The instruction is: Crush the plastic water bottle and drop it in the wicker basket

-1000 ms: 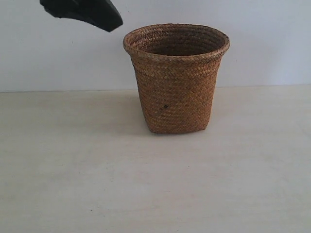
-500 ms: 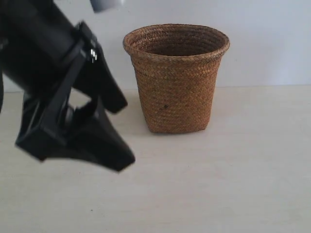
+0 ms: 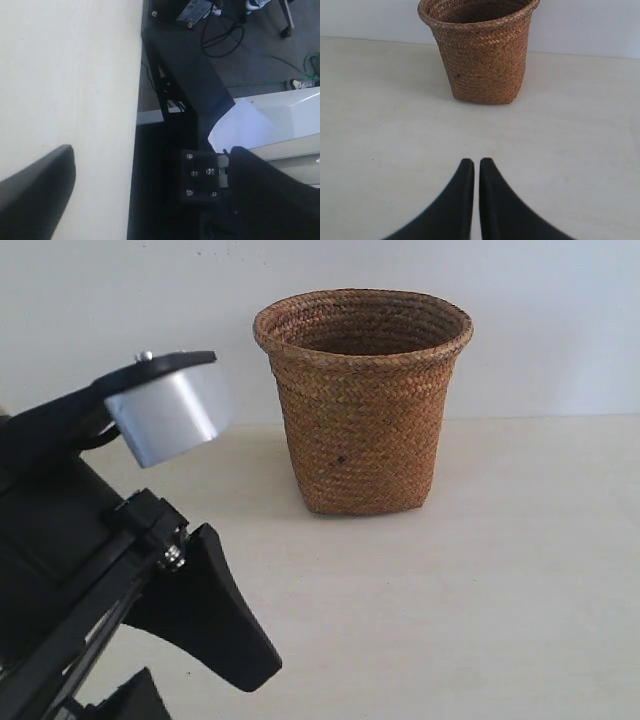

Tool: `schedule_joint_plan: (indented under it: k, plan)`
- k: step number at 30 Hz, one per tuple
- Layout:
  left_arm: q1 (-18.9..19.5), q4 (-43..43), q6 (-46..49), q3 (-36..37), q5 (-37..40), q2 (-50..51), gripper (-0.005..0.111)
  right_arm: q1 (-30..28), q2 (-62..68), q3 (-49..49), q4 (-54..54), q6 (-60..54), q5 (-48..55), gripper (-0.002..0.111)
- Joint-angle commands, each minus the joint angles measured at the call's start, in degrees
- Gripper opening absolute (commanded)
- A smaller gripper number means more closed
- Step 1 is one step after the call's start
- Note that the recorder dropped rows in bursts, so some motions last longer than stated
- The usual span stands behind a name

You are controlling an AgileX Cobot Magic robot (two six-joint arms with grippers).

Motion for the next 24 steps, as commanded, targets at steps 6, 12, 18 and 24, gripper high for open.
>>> schedule_joint_plan:
  k: [6,12,18,24]
  plan:
    - [-0.5,-6.0,1.0,0.5,0.0,-0.6,0.065,0.0,3.4,5.3,1.0,0.1,-10.8,0.001]
    - [-0.5,-8.9,3.2,1.7,0.0,-2.2,0.004,0.0,3.4,6.3,1.1,0.1,-12.0,0.001]
    - [-0.5,-11.4,4.7,11.8,-13.1,-23.2,0.004,0.0,3.4,16.3,3.4,0.9,-27.4,0.001]
    - [-0.5,-13.7,6.0,18.5,-29.1,-36.2,0.004,0.0,3.4,23.0,3.5,2.0,-39.0,0.001]
